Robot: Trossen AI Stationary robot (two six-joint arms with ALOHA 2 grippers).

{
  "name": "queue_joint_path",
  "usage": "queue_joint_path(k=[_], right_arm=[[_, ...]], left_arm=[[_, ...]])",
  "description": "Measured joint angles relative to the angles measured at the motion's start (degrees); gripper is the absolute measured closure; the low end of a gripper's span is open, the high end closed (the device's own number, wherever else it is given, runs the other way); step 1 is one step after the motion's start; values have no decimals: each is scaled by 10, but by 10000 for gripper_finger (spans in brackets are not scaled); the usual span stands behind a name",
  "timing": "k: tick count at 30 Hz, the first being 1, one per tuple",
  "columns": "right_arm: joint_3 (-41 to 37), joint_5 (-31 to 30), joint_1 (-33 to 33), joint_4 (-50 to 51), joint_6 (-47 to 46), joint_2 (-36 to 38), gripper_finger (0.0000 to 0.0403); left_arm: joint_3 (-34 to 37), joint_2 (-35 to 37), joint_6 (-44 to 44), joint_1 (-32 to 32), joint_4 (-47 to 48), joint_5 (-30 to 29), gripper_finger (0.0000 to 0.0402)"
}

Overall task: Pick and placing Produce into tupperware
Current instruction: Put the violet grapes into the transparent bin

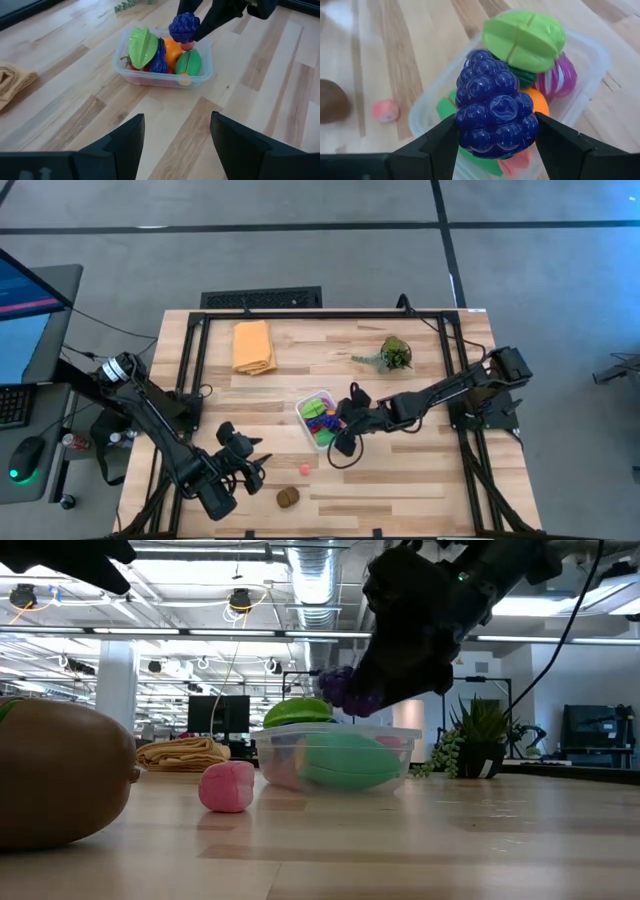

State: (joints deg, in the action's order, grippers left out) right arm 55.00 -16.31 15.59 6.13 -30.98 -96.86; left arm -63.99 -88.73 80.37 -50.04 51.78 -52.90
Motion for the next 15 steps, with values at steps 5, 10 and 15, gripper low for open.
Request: queue_joint_path(k=[5, 10, 15], right_arm=[[0, 0, 0, 15, 0, 0, 147], [0, 0, 0, 16, 0, 0, 147], [0, 13, 0, 16, 0, 0, 146]], left_arm=[[0, 0, 0, 0, 2, 0, 187], [0, 0, 2, 0, 3, -4, 187], [0, 0, 5, 0, 3, -4, 187]])
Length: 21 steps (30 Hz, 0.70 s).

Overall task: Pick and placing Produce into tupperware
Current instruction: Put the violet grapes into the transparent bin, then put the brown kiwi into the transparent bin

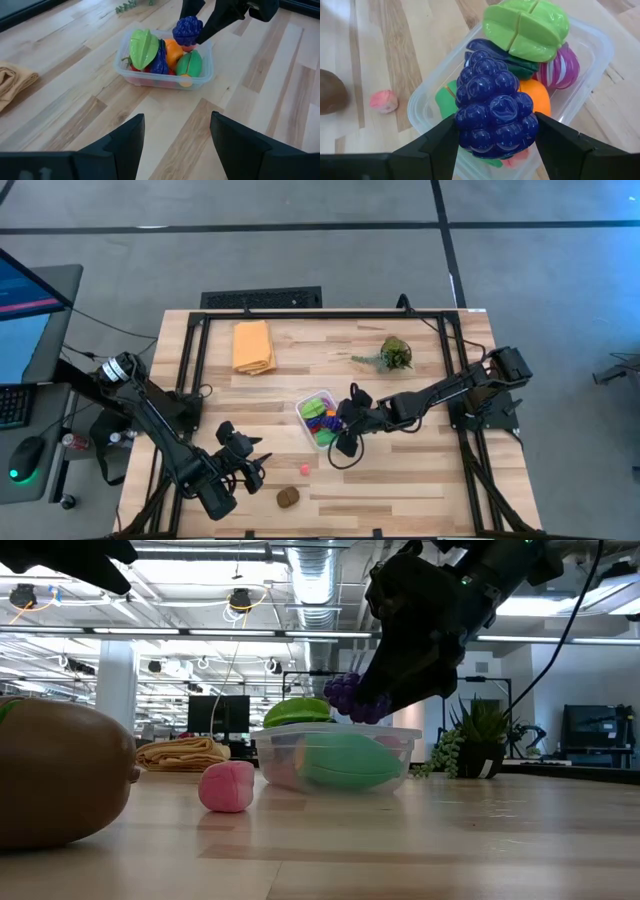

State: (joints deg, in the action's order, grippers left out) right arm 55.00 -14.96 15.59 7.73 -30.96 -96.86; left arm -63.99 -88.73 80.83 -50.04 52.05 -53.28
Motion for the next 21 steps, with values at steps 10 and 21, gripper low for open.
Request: queue_joint_path(k=[10, 21], right_arm=[[0, 1, 0, 0, 0, 0, 102], [0, 1, 0, -1, 0, 0, 81]], left_arm=[[0, 0, 0, 0, 0, 0, 187], [0, 0, 0, 0, 0, 0, 187]])
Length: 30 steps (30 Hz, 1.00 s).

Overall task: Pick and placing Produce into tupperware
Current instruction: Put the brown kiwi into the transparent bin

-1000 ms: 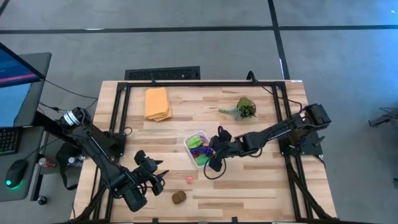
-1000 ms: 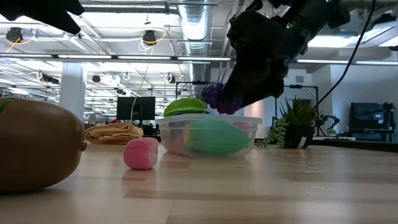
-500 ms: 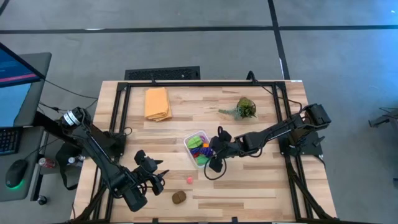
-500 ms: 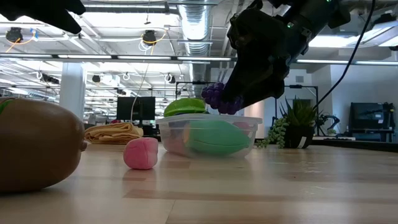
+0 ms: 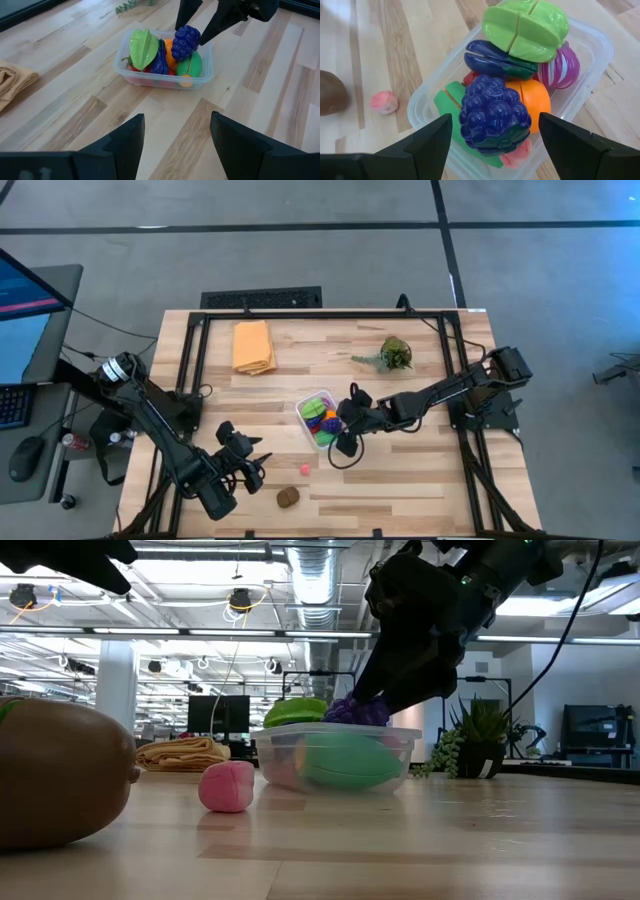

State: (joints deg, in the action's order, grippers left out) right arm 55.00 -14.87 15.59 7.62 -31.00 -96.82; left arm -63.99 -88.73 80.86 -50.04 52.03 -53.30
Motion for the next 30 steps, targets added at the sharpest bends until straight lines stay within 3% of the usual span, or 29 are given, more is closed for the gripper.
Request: queue_joint_path(k=[18, 30], right_arm=[[0, 0, -8, 96, 0, 99, 81], [0, 17, 79, 211, -22, 176, 81]], left_arm=[[0, 0, -2, 0, 0, 0, 187], [0, 0, -75, 18, -10, 5, 187]])
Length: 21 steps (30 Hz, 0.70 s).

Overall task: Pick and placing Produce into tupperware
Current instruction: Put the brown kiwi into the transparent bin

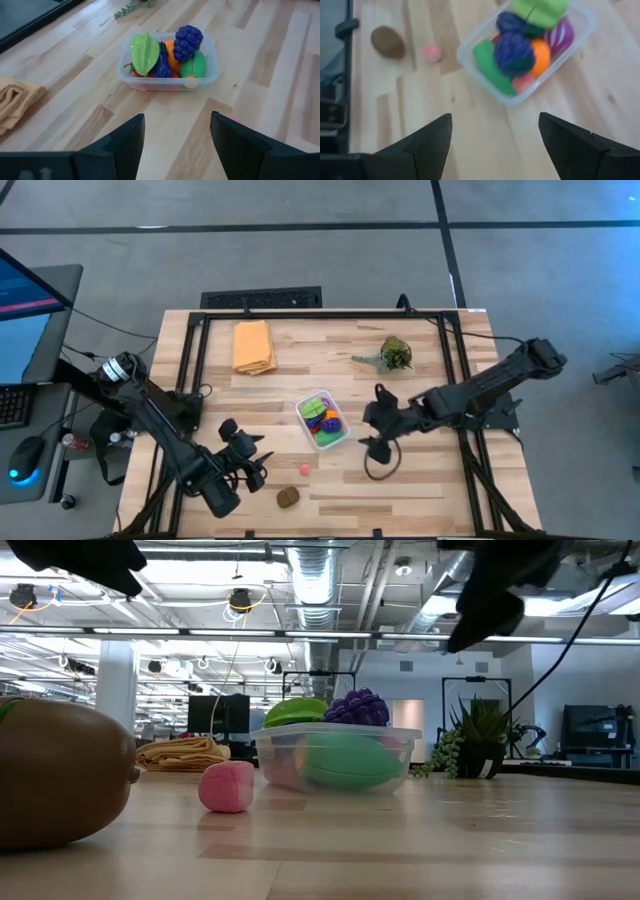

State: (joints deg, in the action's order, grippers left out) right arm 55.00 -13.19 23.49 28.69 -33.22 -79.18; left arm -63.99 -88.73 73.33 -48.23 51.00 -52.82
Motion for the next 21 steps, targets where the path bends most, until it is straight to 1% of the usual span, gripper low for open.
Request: queue_joint_path(k=[3, 6, 12, 17, 21], right_arm=[[0, -1, 26, 23, -37, 5, 81], [0, -1, 53, 43, -74, 5, 81], [0, -7, 114, 76, -144, 1, 81], [0, -45, 168, 117, -215, 1, 81], [0, -78, 211, 142, -277, 1, 81]], left_arm=[[0, 0, -16, 14, -6, 17, 187], [0, 0, -47, 31, -26, 55, 187], [0, 0, -154, 73, -92, 137, 187], [0, 0, -225, 117, -133, 221, 187], [0, 0, -274, 149, -155, 267, 187]])
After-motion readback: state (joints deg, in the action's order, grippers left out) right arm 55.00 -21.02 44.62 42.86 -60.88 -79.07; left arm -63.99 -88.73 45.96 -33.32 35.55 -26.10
